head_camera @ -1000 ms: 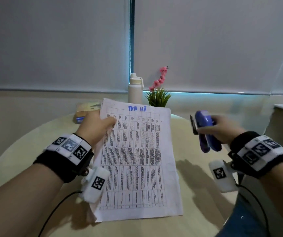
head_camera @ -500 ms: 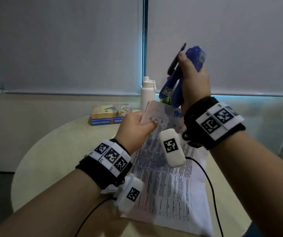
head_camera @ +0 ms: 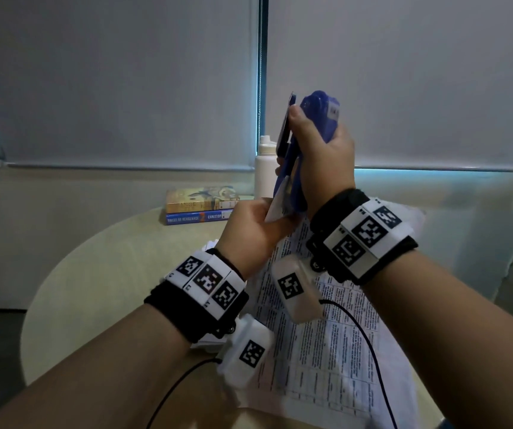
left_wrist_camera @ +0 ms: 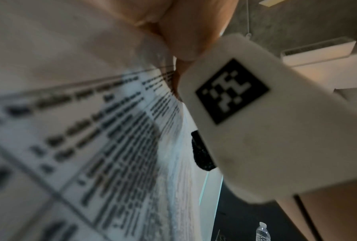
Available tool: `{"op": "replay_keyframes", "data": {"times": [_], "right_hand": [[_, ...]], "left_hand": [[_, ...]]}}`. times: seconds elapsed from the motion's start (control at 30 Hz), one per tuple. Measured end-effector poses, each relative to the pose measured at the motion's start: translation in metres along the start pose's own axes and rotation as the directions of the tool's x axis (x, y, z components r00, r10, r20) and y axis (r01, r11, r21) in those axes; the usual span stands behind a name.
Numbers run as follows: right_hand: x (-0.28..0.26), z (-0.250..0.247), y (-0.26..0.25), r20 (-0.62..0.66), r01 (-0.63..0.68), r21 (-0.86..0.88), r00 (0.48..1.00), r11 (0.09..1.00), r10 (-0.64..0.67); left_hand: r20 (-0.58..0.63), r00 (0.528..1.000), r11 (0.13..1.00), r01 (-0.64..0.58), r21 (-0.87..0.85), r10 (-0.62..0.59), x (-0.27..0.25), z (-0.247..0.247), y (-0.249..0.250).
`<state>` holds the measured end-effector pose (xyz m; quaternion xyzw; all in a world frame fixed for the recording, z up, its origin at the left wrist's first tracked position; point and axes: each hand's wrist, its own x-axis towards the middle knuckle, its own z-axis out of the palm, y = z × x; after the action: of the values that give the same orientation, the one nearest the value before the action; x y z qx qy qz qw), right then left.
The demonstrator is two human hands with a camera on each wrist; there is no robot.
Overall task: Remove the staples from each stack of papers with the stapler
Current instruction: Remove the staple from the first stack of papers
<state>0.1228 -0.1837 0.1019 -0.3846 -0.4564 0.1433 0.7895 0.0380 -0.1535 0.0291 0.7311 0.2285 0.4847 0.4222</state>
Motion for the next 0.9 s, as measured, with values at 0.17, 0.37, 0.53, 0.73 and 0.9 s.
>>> {"op": "replay_keyframes", "data": {"times": [0.17,0.37,0.53,0.73,0.9], "right_hand": [[-0.001,0.002,-0.003,-0.023,0.017,0.076,1.0,0.997,-0.016],[-0.006,0.004,-0.003,-0.007,0.046,0.03,0.999,0.998,-0.046],[-0.005,0.002,-0.002,0.023,0.048,0.028,0.999,0.998,-0.049],[0.024,-0.035,-0.008,-0.006,-0.115,0.156,0.993,0.981,0.118],[0.038,-0.11,-0.012,-0.074,-0.215,0.057,0.973,0.975,0.219]], "left_hand": [[0.006,0.999,0.999,-0.032,0.012,0.032,0.0,0.001,0.0],[0.009,0.998,0.992,-0.059,0.108,0.059,0.0,0.001,-0.003],[0.025,0.996,0.983,-0.083,0.167,0.08,-0.002,0.0,-0.002],[0.018,0.996,0.996,0.091,0.003,-0.091,-0.006,-0.018,-0.017],[-0.12,0.977,0.983,0.167,-0.07,-0.175,-0.005,-0.046,-0.026]]}}
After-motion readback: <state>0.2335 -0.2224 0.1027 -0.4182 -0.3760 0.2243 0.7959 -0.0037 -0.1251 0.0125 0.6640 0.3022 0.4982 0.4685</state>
